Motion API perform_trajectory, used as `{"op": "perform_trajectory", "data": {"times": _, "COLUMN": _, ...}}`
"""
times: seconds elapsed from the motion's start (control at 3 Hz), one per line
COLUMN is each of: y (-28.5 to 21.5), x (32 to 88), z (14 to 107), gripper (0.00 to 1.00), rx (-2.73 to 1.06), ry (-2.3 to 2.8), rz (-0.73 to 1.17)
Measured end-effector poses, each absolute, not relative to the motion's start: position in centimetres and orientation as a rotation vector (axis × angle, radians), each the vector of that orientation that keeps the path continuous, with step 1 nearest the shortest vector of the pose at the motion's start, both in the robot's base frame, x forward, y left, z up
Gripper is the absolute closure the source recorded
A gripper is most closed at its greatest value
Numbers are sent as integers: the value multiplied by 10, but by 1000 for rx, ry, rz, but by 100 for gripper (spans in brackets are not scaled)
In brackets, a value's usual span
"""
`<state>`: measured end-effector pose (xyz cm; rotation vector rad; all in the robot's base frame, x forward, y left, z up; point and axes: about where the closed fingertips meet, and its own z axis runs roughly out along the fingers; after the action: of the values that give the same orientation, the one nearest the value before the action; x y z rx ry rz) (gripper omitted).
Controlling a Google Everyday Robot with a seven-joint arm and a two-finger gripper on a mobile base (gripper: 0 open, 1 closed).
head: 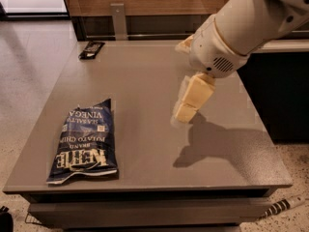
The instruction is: Move blue chip bag near rxbar chocolate
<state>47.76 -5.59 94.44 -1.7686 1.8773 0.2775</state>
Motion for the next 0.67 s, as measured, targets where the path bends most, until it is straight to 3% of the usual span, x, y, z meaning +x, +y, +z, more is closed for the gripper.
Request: {"op": "perform_trajectory", "data": {"times": 0.67, "y": 39, "x": 463, "z": 922, "gripper": 0, "rx": -1848, "ry": 1838, "rz": 304}}
